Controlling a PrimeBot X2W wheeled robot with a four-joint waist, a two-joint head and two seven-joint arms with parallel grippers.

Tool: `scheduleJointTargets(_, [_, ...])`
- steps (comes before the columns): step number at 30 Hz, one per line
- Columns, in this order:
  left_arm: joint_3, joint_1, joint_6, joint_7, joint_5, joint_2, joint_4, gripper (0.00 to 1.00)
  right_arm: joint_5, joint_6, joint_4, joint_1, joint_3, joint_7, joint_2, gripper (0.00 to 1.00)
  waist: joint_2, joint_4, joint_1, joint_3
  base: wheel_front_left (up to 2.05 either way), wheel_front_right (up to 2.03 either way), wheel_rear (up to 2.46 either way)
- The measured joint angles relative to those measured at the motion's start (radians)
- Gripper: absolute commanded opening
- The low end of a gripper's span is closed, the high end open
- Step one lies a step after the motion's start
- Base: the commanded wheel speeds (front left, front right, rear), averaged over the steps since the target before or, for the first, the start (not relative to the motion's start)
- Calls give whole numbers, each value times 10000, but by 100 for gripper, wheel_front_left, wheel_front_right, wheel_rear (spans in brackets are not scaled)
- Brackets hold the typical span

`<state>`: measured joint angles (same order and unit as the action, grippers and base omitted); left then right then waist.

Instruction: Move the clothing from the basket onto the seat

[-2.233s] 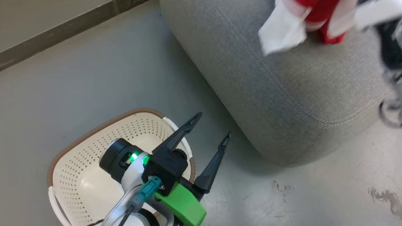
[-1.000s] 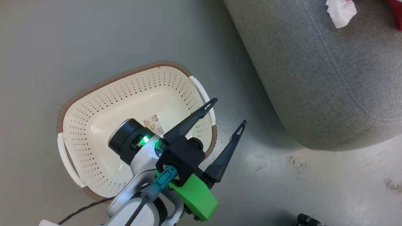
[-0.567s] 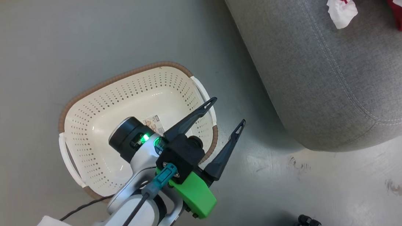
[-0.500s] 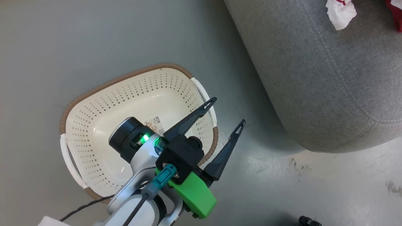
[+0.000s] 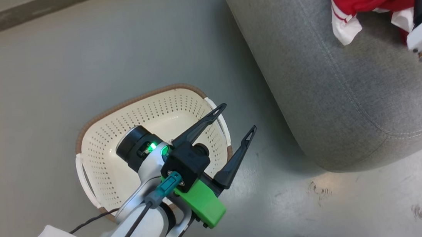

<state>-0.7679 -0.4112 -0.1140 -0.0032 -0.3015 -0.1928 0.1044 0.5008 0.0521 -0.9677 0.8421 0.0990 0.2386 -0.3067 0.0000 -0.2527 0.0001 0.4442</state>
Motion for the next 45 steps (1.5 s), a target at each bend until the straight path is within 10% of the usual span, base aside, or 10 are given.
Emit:
scheduleJointTargets(17, [502,701,372,-784,-441,213,-780,100,-267,305,794,-1629,267,117,512,100,0,199,-1,-1327,0,0,0])
scheduleJointTargets(45, [3118,2623,2165,-1841,-1078,209,-1561,100,-1549,443,4575,-4755,1659,119,1599,100,0,1708,-1,-3468,0,0,0])
